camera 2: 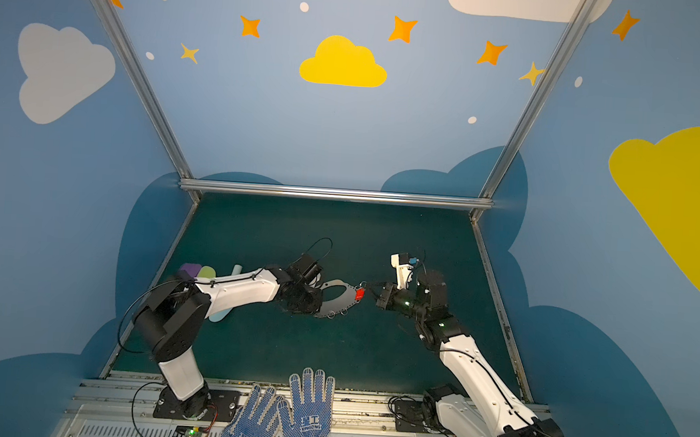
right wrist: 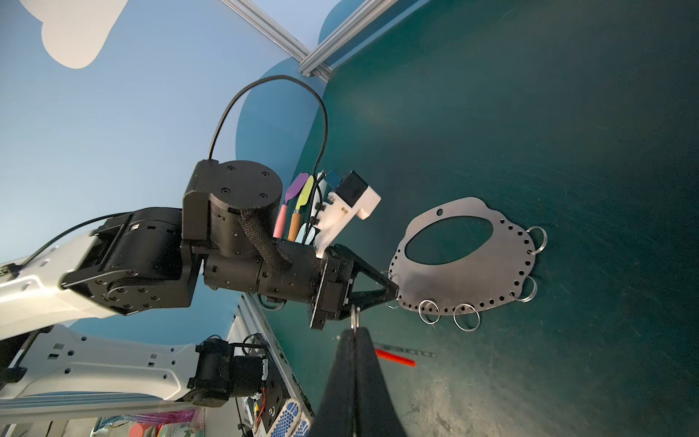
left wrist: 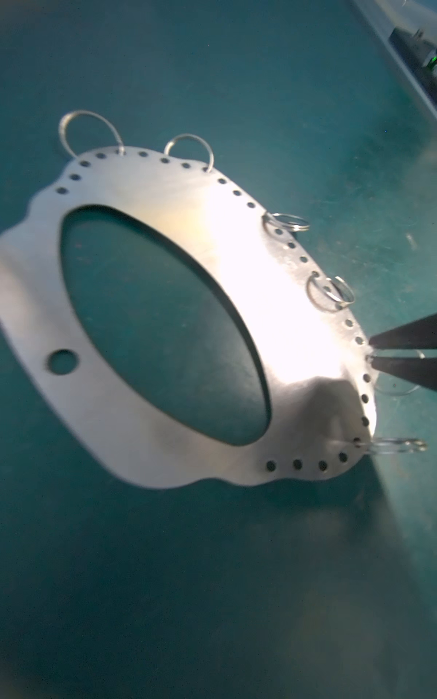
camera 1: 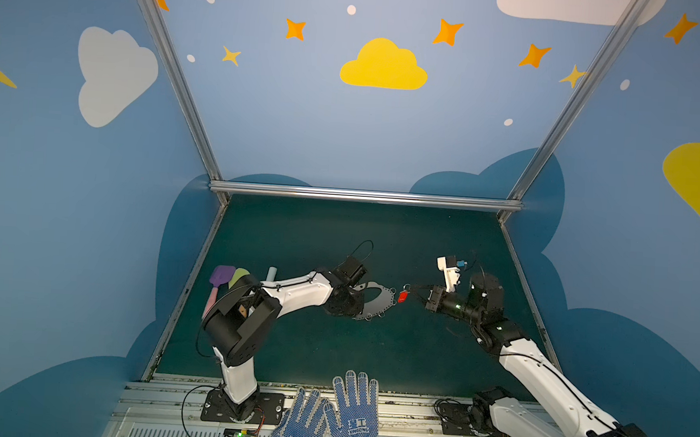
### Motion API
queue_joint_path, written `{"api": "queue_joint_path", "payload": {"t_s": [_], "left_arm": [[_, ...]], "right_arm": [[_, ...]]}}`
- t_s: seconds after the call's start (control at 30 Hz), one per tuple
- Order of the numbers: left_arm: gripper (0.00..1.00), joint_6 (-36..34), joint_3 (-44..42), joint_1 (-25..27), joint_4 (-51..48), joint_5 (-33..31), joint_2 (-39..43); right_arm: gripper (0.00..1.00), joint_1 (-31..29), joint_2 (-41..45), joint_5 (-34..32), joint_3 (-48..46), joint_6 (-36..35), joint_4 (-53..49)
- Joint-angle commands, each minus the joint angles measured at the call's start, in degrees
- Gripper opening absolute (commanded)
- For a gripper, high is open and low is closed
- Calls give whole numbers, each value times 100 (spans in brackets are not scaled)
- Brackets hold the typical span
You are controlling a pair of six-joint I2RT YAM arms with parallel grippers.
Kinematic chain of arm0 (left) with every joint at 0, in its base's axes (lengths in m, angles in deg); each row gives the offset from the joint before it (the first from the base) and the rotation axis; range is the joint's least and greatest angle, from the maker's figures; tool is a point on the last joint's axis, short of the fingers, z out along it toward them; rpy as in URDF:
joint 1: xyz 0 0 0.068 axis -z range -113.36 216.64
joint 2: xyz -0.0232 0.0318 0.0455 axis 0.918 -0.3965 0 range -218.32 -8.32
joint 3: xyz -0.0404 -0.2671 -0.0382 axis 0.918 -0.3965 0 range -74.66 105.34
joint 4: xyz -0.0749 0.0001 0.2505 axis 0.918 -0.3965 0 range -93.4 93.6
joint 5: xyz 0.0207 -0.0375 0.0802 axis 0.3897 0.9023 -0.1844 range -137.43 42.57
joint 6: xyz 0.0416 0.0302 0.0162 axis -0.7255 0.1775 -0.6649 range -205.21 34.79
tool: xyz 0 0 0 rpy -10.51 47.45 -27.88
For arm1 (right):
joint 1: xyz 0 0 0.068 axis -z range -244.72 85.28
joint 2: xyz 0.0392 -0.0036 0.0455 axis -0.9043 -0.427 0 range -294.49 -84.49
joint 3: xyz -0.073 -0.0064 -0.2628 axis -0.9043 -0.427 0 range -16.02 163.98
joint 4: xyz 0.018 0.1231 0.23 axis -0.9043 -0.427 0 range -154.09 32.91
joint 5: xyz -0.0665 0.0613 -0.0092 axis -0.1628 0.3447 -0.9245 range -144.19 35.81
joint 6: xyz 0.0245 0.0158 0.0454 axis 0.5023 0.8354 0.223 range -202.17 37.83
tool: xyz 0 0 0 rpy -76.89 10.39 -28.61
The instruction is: Put the keys on the keyring
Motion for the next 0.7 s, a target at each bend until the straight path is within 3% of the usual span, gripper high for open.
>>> {"api": "queue_joint_path", "payload": {"t_s": [0.0,0.37,0.47,0.67], "left_arm": [[4,-393,323,-118,-558,-631,-73],[4,-633,622,-664,-522,-473,49],[21,-566,591,-646,-466,-136,101],[31,-490,303,-370,-480,423,241]], "right_arm": [[0,10,-6,-33,-44,-60,77],[0,9,-28,-26,122,-274,-108],[0,1,-60,-28,132,-283,-123],[0,-3,-61,-79,102,-355,-207]]}}
